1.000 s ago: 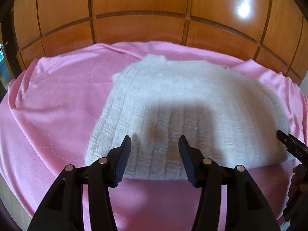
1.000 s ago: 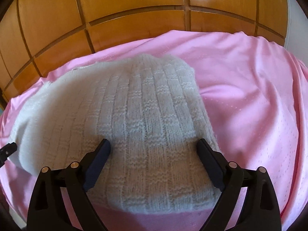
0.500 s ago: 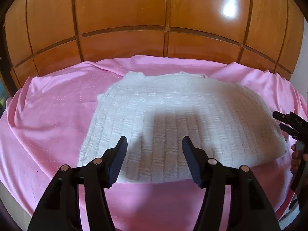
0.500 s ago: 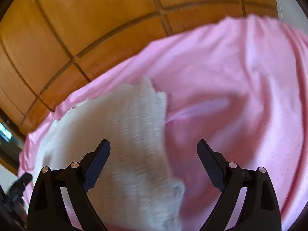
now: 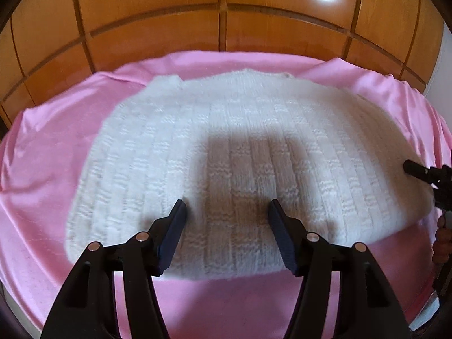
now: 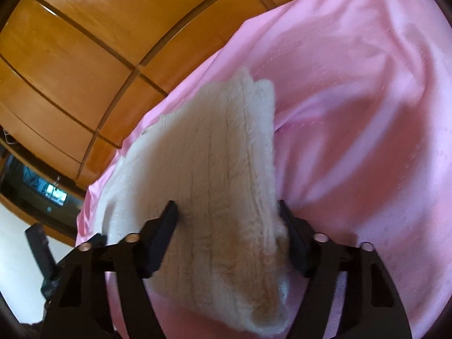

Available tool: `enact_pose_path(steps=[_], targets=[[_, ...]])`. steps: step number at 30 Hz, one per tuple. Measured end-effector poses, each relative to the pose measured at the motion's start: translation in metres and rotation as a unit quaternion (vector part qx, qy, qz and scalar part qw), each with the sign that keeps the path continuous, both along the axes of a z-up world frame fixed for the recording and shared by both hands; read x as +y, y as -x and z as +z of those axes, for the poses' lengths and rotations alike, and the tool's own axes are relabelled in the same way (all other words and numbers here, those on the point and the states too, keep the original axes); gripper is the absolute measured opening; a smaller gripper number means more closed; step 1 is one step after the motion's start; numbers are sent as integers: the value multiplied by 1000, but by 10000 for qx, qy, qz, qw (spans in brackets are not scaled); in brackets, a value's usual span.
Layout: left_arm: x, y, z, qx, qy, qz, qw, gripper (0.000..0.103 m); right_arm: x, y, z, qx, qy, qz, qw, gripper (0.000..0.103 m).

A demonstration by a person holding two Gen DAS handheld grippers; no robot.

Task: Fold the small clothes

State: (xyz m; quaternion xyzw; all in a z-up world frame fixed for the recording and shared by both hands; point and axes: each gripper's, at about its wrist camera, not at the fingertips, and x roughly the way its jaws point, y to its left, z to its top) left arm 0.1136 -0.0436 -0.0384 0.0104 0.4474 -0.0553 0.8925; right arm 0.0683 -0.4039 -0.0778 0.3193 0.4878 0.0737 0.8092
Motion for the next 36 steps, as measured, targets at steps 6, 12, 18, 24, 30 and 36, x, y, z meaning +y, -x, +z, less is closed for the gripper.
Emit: enact_pose_path(steps=[6, 12, 18, 24, 30, 36], targets=[[8, -9, -10, 174, 335, -57, 9993, 65, 15, -10, 3, 102, -34, 249, 9996, 30], [24, -13, -8, 262, 962, -148, 9949, 62, 42, -22, 54, -276, 230, 510, 9981, 25], [66, -13, 3, 315, 2076, -4, 9777, 48, 113, -57, 117, -796, 505, 1121, 9892, 23], [124, 2, 15, 7, 2330, 482, 9713, 48, 211, -91, 135, -925, 675, 1840, 9762, 22], [183, 19, 13, -125, 2491, 1067, 9625, 48, 328, -110, 89, -481, 1164, 2730, 9537, 22], [208, 28, 18, -200, 2972, 1234, 9466, 60, 353, -91, 70, -566, 853, 3317, 9378, 63]])
